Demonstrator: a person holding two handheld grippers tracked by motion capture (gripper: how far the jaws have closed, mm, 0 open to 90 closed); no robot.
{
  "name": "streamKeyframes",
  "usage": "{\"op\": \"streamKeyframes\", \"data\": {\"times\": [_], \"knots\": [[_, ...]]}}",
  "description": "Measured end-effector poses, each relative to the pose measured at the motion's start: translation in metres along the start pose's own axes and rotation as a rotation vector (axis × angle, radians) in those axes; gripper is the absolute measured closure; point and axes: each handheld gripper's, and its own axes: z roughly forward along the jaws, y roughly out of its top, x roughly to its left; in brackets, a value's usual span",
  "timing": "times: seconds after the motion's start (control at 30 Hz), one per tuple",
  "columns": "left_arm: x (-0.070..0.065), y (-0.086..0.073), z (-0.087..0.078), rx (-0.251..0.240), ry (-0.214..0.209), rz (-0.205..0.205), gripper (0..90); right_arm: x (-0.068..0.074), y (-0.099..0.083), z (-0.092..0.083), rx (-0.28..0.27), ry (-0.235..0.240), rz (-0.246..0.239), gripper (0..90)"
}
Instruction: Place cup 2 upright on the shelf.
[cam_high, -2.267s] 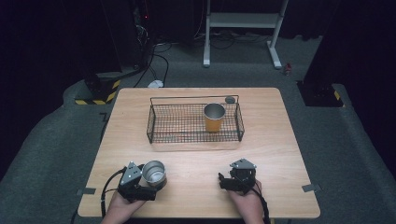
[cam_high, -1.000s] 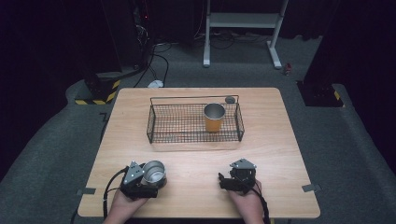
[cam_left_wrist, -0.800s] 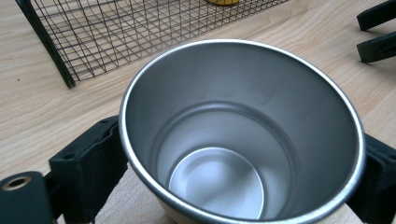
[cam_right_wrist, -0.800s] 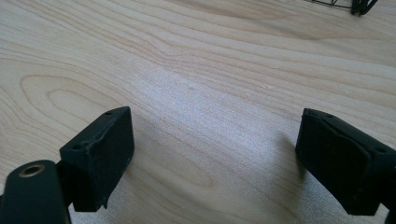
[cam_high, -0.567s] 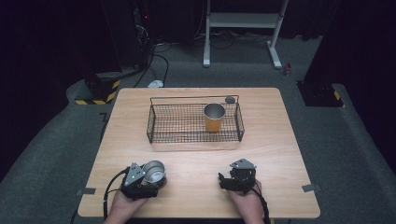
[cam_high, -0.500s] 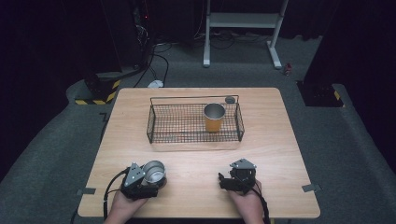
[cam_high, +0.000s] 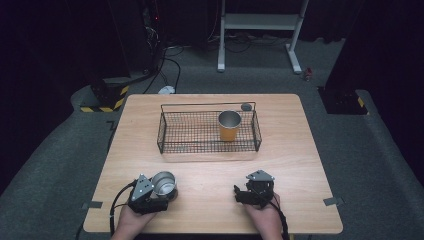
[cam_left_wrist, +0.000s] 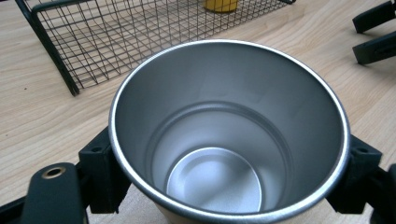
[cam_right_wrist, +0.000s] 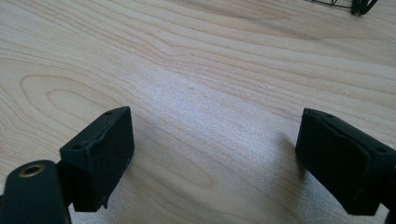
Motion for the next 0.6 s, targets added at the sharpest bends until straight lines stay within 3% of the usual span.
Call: {"op": "streamKeyframes", "data": {"times": [0.6], "knots": [[0.0022,0.0054,-0.0089,-0.041,0.026,-0.019,18.8,0.0,0.0,0.0,0.0,0.0,0.0,11.6]]}}
